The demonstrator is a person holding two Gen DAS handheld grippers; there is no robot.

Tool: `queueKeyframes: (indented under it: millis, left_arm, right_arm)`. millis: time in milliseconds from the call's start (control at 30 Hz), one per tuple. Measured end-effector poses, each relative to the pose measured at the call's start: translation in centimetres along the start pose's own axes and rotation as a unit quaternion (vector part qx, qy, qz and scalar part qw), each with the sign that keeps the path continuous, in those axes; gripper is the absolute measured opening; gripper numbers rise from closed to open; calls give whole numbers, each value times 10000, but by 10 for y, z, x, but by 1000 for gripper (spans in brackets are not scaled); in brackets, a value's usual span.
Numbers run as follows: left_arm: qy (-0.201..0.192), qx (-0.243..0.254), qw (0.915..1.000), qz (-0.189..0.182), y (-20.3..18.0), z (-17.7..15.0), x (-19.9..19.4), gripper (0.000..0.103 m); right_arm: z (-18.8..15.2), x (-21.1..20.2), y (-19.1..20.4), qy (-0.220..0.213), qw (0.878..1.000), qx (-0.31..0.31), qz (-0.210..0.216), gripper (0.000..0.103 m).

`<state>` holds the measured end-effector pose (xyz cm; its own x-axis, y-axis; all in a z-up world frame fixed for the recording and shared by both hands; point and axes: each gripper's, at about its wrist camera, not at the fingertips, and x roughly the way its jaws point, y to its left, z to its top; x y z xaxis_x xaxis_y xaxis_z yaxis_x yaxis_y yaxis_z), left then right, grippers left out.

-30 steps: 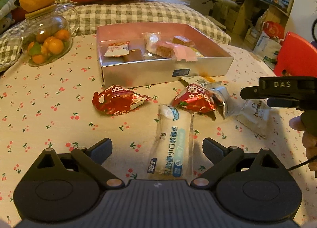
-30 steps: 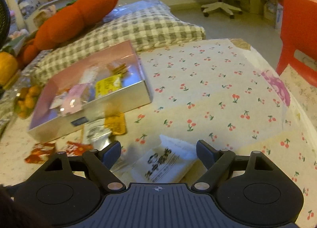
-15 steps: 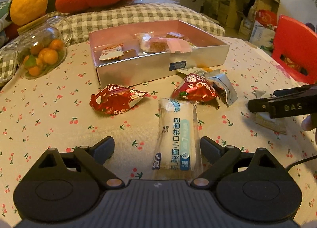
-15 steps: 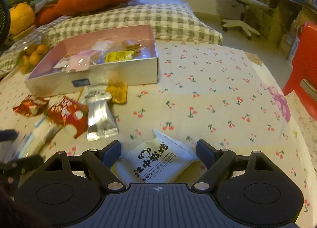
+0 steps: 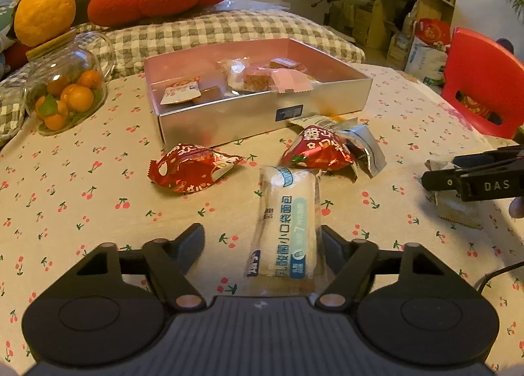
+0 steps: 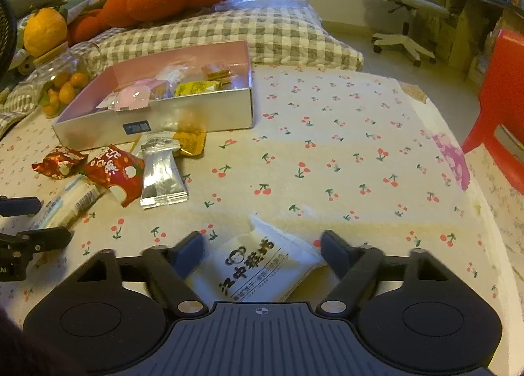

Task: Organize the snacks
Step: 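Grasp the white-and-blue bread packet with the left tool while the right tool grasps the white square packet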

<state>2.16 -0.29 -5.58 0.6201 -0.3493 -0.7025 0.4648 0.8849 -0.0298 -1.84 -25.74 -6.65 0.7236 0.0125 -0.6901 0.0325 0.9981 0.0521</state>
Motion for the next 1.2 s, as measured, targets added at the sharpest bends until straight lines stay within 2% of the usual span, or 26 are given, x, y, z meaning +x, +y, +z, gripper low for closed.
queueKeyframes:
  millis: [67,133,167,200,233,400,767,1033,1067,1133,1200]
  left_arm:
    - [-5,-4,10000,-41,0,1,-1,61]
    - [-9,-11,10000,-76,0,1,-1,50]
    - [-6,-9,10000,-85,0,2,-2,46]
    - [-2,-19,9999,-99,0,2,-2,38]
    - [5,-41,9999,-103,1,3,-3,35]
    - [82,-285,9994,-194,7,7,-5,28]
    - [272,-662,9970,-292,17,12,-13,21]
    - [425,-854,9944,-456,20,13,-16,19]
    - [434,-873,9942,-464,21,14,-16,19]
    - [435,-908,9938,-480,21,13,-15,20]
    - [442,-903,9936,-511,21,13,-15,21]
  right_arm:
    - [1,0,0,13,10000,13,17,59]
    - [1,-1,1,-3,10000,-4,22,54]
    - [2,-1,2,-9,10000,-32,6,42]
    - [2,-1,3,-12,10000,-60,23,35]
    - [3,-1,3,2,10000,-54,57,32]
    - [5,0,4,120,9998,3,135,14]
    - [9,-5,-10,217,9969,561,505,3]
    - [14,-15,-23,187,9907,1096,785,1]
    - [15,-16,-24,171,9905,1120,784,1]
    - [16,-17,-26,169,9900,1171,772,10]
    - [15,-18,-28,270,9892,1280,656,15]
